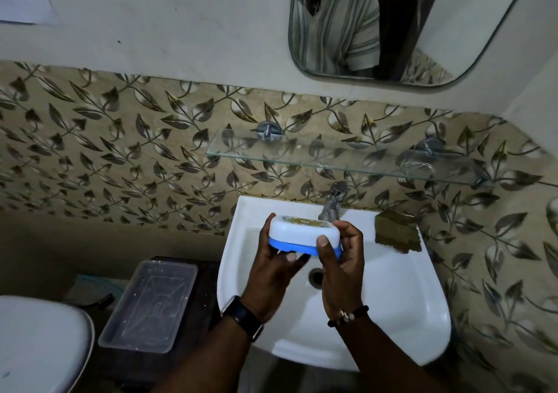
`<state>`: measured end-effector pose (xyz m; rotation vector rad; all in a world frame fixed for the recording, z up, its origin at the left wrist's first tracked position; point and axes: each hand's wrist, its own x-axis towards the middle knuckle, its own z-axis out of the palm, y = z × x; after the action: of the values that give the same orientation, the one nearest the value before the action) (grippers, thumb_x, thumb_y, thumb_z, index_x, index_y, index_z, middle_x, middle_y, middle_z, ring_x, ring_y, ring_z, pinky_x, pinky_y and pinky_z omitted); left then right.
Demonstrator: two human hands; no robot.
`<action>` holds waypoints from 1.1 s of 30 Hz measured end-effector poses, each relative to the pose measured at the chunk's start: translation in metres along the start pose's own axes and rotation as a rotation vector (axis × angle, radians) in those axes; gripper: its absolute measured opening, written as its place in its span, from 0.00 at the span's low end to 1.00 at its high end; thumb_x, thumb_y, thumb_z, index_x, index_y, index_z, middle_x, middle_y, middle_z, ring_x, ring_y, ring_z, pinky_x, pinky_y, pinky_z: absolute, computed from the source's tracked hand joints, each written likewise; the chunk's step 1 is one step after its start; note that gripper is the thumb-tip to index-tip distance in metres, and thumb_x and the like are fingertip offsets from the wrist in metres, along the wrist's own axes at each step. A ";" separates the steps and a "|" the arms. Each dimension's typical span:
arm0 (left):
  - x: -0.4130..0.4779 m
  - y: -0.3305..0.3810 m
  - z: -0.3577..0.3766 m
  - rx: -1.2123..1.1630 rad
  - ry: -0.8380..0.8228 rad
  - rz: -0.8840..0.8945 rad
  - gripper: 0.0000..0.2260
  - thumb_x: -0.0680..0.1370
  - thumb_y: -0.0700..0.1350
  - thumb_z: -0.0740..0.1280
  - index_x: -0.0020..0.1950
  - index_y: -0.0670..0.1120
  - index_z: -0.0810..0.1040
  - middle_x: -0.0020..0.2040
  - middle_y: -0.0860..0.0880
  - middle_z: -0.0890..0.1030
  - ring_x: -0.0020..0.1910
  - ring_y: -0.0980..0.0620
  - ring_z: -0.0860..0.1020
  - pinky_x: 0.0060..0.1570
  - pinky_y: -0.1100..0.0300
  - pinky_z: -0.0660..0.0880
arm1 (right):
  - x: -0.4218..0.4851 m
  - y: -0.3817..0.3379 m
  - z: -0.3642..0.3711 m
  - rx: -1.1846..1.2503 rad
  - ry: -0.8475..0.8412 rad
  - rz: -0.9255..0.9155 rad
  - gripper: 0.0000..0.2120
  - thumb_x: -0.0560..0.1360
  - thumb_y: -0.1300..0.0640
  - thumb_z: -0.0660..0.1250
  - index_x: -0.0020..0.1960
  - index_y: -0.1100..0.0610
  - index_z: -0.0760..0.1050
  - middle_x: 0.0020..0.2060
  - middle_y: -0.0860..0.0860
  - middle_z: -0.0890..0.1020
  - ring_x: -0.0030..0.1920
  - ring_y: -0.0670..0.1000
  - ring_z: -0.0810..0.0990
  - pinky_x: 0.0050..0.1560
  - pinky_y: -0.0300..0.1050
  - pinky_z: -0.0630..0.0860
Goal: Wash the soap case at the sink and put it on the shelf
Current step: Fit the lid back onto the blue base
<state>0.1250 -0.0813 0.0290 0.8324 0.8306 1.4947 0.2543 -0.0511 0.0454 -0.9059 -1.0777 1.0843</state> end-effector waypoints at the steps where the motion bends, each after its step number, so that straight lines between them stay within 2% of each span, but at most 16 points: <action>1: -0.002 -0.003 0.005 -0.050 0.006 -0.003 0.40 0.72 0.42 0.76 0.80 0.51 0.60 0.74 0.40 0.73 0.71 0.38 0.74 0.69 0.37 0.71 | -0.003 0.001 0.003 -0.009 -0.011 -0.043 0.19 0.70 0.49 0.73 0.59 0.47 0.74 0.56 0.46 0.81 0.59 0.53 0.81 0.54 0.45 0.81; 3: -0.002 -0.003 0.011 -0.114 0.026 -0.011 0.42 0.71 0.47 0.79 0.80 0.46 0.60 0.73 0.37 0.73 0.71 0.36 0.73 0.68 0.35 0.71 | -0.006 0.003 0.005 -0.020 -0.033 -0.090 0.19 0.70 0.50 0.73 0.59 0.47 0.73 0.56 0.43 0.81 0.59 0.51 0.82 0.51 0.40 0.81; 5: 0.001 -0.001 0.011 -0.129 0.029 -0.014 0.43 0.70 0.48 0.80 0.79 0.44 0.61 0.73 0.36 0.73 0.71 0.35 0.74 0.67 0.38 0.73 | -0.004 0.002 0.002 -0.043 -0.048 -0.102 0.19 0.70 0.51 0.74 0.59 0.48 0.73 0.55 0.43 0.81 0.58 0.50 0.82 0.50 0.39 0.81; 7: 0.003 0.004 0.008 -0.126 0.021 -0.003 0.42 0.70 0.47 0.80 0.79 0.43 0.62 0.73 0.35 0.73 0.70 0.35 0.74 0.67 0.39 0.74 | 0.002 -0.002 -0.004 -0.091 -0.093 -0.103 0.20 0.70 0.51 0.75 0.58 0.50 0.72 0.55 0.47 0.81 0.58 0.53 0.82 0.51 0.46 0.82; 10: 0.008 0.010 0.003 -0.118 0.006 0.031 0.40 0.71 0.45 0.79 0.79 0.45 0.62 0.73 0.36 0.73 0.70 0.34 0.74 0.66 0.40 0.75 | 0.012 -0.008 -0.012 -0.186 -0.188 -0.091 0.21 0.69 0.50 0.75 0.57 0.53 0.71 0.55 0.56 0.80 0.58 0.57 0.81 0.52 0.61 0.80; 13: 0.012 0.015 0.002 -0.123 -0.006 0.041 0.39 0.72 0.46 0.78 0.79 0.46 0.63 0.74 0.37 0.72 0.71 0.35 0.73 0.65 0.40 0.76 | 0.022 -0.012 -0.017 -0.157 -0.207 -0.049 0.21 0.67 0.51 0.77 0.54 0.54 0.72 0.54 0.60 0.80 0.57 0.60 0.81 0.53 0.67 0.78; 18: 0.017 0.018 0.005 -0.160 0.004 0.052 0.36 0.74 0.46 0.77 0.78 0.44 0.64 0.73 0.36 0.73 0.71 0.35 0.73 0.63 0.42 0.77 | 0.027 -0.019 -0.013 -0.083 -0.249 -0.045 0.21 0.69 0.53 0.77 0.59 0.54 0.75 0.58 0.58 0.81 0.61 0.58 0.81 0.58 0.62 0.80; 20: 0.019 0.018 0.006 -0.182 0.019 0.051 0.37 0.73 0.47 0.78 0.77 0.43 0.64 0.73 0.35 0.72 0.71 0.34 0.73 0.65 0.40 0.76 | 0.030 -0.020 -0.014 -0.143 -0.294 -0.094 0.18 0.71 0.52 0.74 0.60 0.52 0.78 0.59 0.57 0.80 0.62 0.57 0.80 0.60 0.60 0.79; 23: 0.021 0.018 0.005 -0.206 0.039 0.052 0.40 0.71 0.48 0.79 0.77 0.42 0.64 0.73 0.34 0.71 0.71 0.32 0.71 0.68 0.36 0.72 | 0.034 -0.020 -0.019 -0.277 -0.357 -0.152 0.17 0.73 0.49 0.73 0.61 0.48 0.79 0.59 0.54 0.78 0.63 0.56 0.79 0.59 0.63 0.79; 26: 0.022 0.020 0.006 -0.230 0.052 0.054 0.42 0.69 0.50 0.81 0.77 0.42 0.64 0.73 0.34 0.72 0.71 0.33 0.72 0.67 0.39 0.74 | 0.039 -0.020 -0.027 -0.400 -0.459 -0.208 0.23 0.72 0.43 0.75 0.65 0.46 0.76 0.62 0.50 0.76 0.65 0.55 0.77 0.56 0.62 0.79; 30: 0.024 0.020 0.007 -0.260 0.054 0.060 0.43 0.68 0.50 0.81 0.77 0.42 0.64 0.73 0.35 0.73 0.71 0.35 0.73 0.63 0.45 0.78 | 0.043 -0.022 -0.031 -0.511 -0.547 -0.256 0.35 0.65 0.40 0.80 0.69 0.44 0.71 0.65 0.48 0.73 0.67 0.53 0.75 0.57 0.54 0.81; 33: 0.024 0.017 0.010 -0.283 0.061 0.040 0.42 0.69 0.49 0.81 0.77 0.42 0.65 0.72 0.36 0.73 0.71 0.36 0.73 0.61 0.47 0.79 | 0.044 -0.024 -0.029 -0.601 -0.479 -0.369 0.30 0.68 0.45 0.78 0.66 0.49 0.73 0.62 0.49 0.76 0.64 0.51 0.77 0.51 0.50 0.82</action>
<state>0.1239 -0.0586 0.0495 0.5983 0.6304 1.6338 0.2930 -0.0158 0.0709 -0.8708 -1.9521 0.6805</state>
